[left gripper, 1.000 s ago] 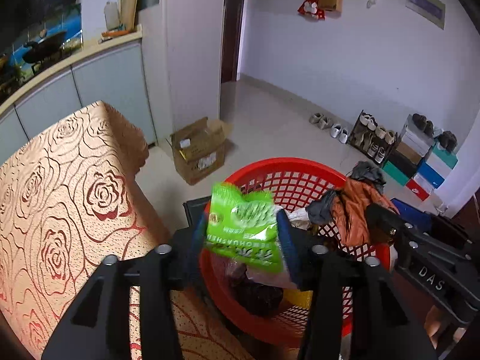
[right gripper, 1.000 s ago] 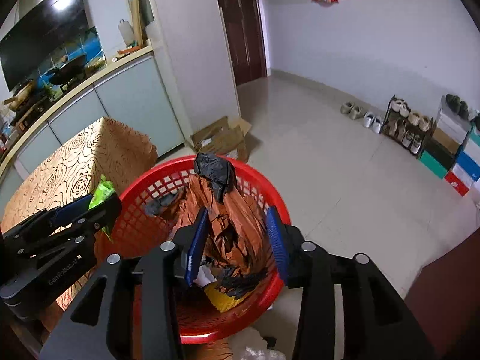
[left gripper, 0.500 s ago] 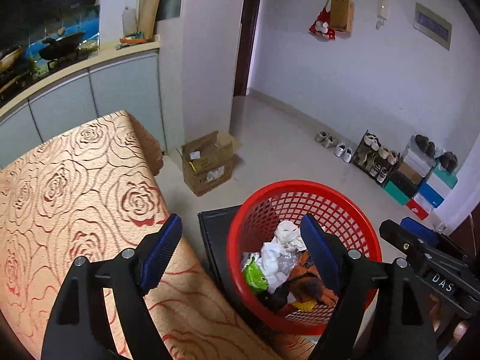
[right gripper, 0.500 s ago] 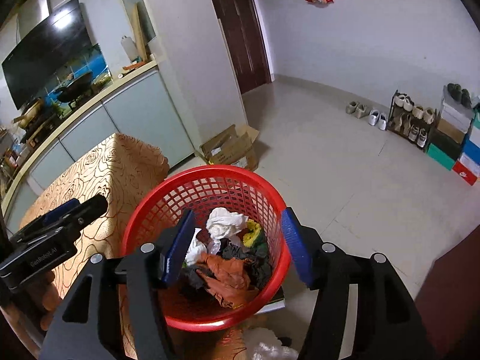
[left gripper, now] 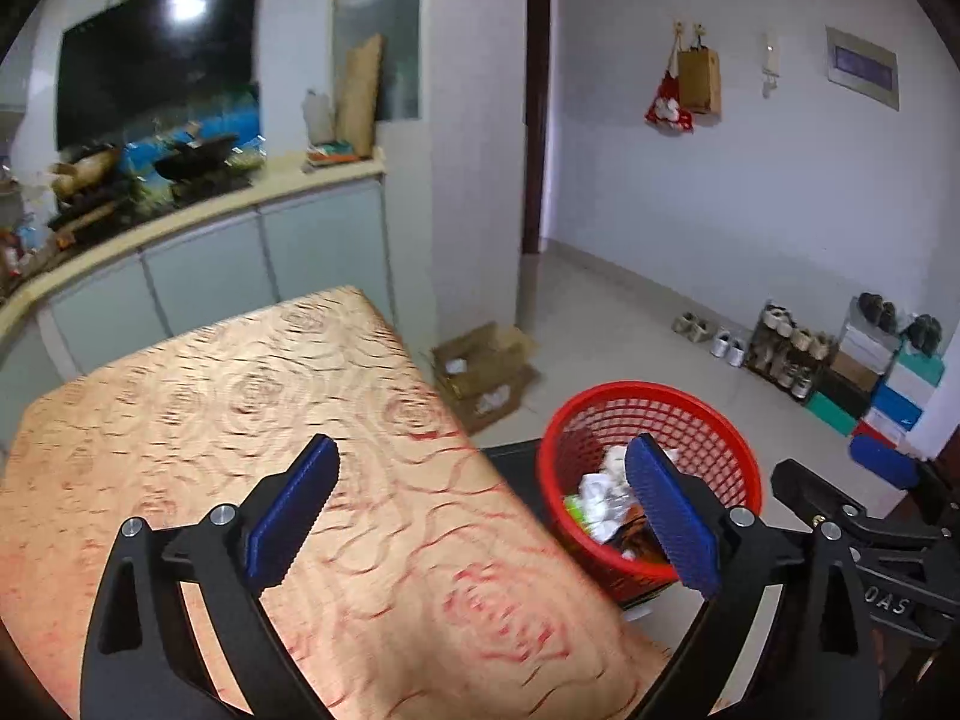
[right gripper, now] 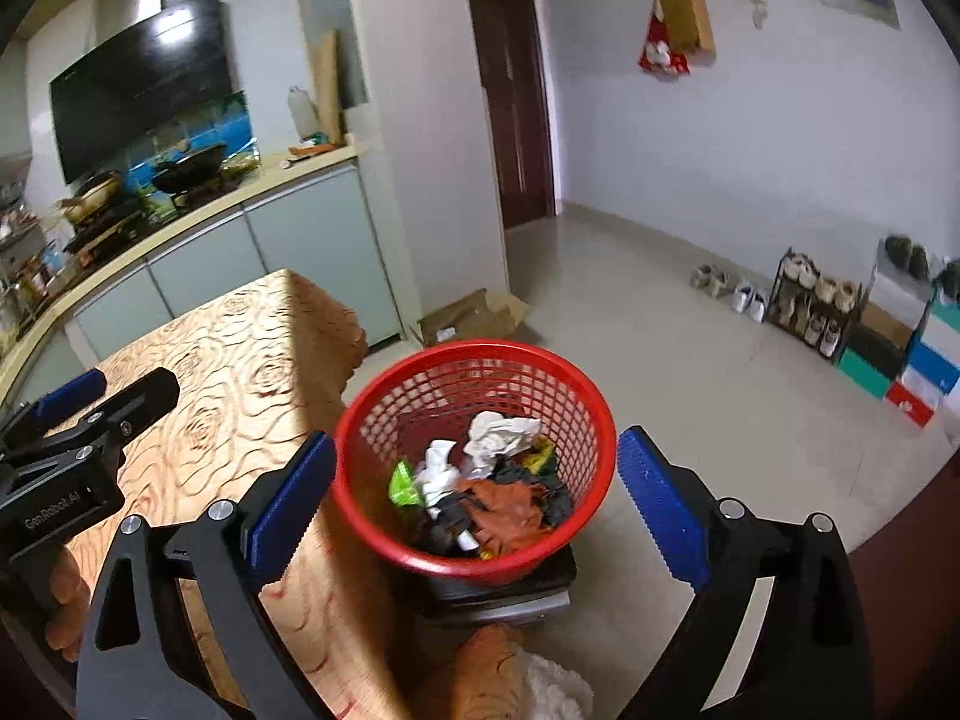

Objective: Collect trash

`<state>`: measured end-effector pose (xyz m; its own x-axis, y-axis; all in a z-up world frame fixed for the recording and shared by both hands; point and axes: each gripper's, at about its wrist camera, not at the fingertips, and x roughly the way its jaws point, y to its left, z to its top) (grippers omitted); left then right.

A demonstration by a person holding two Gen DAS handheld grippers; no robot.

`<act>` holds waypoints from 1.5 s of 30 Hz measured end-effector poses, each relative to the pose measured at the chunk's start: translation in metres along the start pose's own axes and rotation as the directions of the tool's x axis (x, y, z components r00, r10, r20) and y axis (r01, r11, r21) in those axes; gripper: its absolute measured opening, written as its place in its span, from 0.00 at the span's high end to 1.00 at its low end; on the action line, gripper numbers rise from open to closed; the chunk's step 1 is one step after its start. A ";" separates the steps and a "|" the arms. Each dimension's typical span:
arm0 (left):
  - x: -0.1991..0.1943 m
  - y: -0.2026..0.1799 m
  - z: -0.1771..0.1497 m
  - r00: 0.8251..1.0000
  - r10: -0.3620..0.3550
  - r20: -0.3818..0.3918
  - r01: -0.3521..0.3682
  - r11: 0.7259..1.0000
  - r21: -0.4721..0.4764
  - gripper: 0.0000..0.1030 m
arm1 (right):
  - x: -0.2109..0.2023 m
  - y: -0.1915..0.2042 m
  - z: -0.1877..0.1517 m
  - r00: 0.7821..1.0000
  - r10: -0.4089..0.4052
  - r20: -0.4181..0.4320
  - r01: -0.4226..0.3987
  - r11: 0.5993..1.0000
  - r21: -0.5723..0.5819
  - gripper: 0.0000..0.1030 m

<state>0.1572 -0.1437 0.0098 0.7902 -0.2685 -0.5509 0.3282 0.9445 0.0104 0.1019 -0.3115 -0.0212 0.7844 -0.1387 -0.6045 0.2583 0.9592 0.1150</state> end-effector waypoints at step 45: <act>-0.119 0.048 -0.088 0.991 0.122 0.064 -0.119 0.992 -0.048 0.09 | -0.091 0.048 -0.059 0.999 -0.017 0.045 0.019 0.999 -0.044 0.06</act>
<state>0.0335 -0.0498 0.0022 0.8558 -0.1633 -0.4909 0.2068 0.9777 0.0353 0.0089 -0.2385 -0.0073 0.8044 -0.1656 -0.5706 0.2477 0.9664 0.0688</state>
